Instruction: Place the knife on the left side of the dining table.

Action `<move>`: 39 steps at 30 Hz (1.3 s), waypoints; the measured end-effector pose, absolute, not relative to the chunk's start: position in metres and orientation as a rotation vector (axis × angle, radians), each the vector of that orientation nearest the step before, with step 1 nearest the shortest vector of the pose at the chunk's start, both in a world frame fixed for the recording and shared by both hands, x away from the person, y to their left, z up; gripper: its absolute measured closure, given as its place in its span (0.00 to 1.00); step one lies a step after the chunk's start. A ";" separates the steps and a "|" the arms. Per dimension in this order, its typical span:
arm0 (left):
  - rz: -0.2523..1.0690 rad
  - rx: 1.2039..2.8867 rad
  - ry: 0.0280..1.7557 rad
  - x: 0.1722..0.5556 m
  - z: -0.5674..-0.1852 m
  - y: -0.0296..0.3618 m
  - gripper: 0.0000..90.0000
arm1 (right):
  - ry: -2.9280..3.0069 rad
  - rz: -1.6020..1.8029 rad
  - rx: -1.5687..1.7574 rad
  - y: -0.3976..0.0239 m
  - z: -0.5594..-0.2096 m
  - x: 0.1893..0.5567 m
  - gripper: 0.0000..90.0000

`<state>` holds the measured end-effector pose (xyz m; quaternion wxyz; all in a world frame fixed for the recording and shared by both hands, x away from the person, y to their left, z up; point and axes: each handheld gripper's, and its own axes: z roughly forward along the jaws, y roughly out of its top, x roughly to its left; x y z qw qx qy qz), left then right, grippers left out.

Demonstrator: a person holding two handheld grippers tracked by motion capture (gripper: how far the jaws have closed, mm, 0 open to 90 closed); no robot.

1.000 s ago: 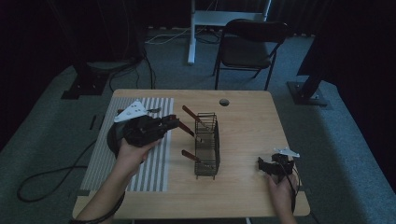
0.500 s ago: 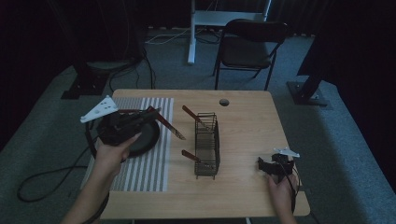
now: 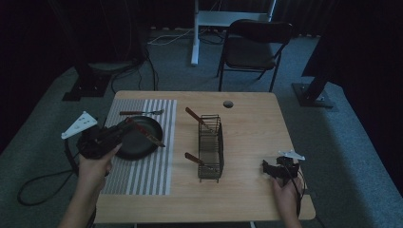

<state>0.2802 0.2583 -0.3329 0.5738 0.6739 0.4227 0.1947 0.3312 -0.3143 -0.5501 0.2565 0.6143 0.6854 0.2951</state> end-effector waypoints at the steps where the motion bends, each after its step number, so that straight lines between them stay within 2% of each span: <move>1: 0.459 1.576 1.006 0.279 -0.337 0.259 0.91 | 1.860 0.801 1.666 -0.314 -0.550 0.331 0.13; 15: 0.454 1.541 1.141 0.260 -0.390 0.264 0.91 | 1.860 0.800 1.669 -0.314 -0.550 0.331 0.13; 24: 0.373 1.545 1.225 0.256 -0.430 0.265 0.91 | 1.859 0.800 1.669 -0.314 -0.550 0.331 0.13; 32: 0.366 1.494 1.248 0.247 -0.438 0.272 0.90 | 1.860 0.800 1.669 -0.314 -0.550 0.331 0.13; 39: 0.367 1.443 1.296 0.244 -0.447 0.288 0.83 | 1.860 0.800 1.669 -0.314 -0.550 0.331 0.13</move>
